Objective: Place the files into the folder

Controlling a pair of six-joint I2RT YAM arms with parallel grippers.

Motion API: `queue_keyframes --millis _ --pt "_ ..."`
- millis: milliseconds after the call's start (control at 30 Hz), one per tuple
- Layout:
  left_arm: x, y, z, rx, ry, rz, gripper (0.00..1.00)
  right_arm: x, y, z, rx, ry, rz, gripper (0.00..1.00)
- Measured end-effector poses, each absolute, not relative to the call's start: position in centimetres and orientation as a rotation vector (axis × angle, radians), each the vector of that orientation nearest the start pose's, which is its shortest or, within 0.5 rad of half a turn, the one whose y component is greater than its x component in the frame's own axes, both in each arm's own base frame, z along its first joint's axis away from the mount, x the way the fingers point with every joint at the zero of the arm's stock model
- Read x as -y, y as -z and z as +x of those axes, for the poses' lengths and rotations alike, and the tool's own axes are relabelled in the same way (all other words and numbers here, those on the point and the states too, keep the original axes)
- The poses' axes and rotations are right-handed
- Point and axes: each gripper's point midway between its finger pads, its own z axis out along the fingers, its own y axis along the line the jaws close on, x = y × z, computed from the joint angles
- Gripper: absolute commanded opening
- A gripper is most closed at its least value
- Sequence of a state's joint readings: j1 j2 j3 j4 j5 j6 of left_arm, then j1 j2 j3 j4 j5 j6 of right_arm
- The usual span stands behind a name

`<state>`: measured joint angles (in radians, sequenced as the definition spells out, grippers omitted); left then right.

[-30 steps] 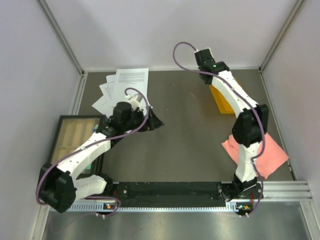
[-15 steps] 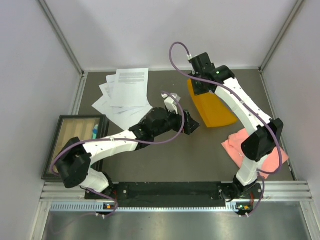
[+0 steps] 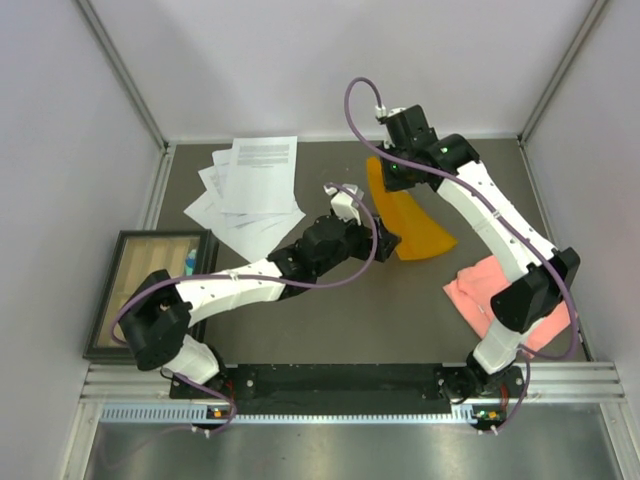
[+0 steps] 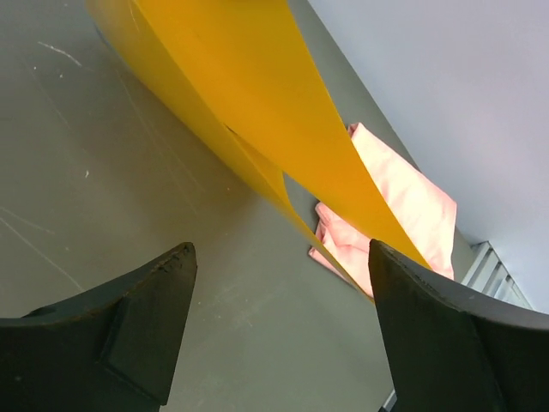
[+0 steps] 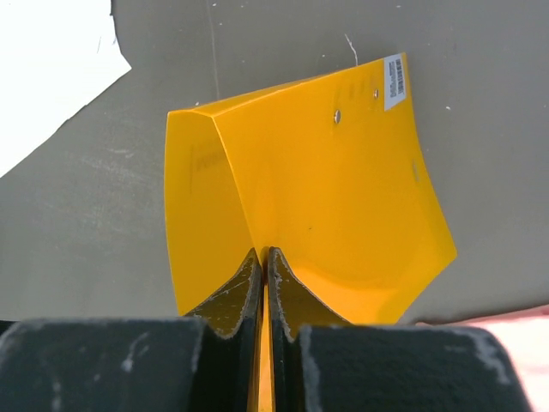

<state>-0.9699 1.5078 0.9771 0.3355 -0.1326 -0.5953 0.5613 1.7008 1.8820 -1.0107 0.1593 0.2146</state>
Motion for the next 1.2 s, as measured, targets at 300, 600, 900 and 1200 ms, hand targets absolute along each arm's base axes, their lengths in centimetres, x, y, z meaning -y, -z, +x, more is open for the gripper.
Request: queue_keyframes --millis 300,600,900,1200 --pt "38.9 -20.7 27.0 -1.92 0.941 0.258 0.69 -21.3 -26.5 36.7 -2.372 -0.204 -0.343 0.0" --pt "38.4 -20.5 27.9 -1.98 0.802 0.314 0.23 -20.9 -26.5 36.9 -2.355 -0.161 -0.418 0.0" --pt "35.2 -20.9 28.8 -2.024 0.535 0.445 0.0 -18.6 -29.3 37.2 -2.286 0.01 -0.556 0.0" --pt "31.3 -30.6 25.8 -1.888 0.527 0.612 0.0 -21.6 -34.9 34.5 -2.132 -0.122 -0.709 0.0"
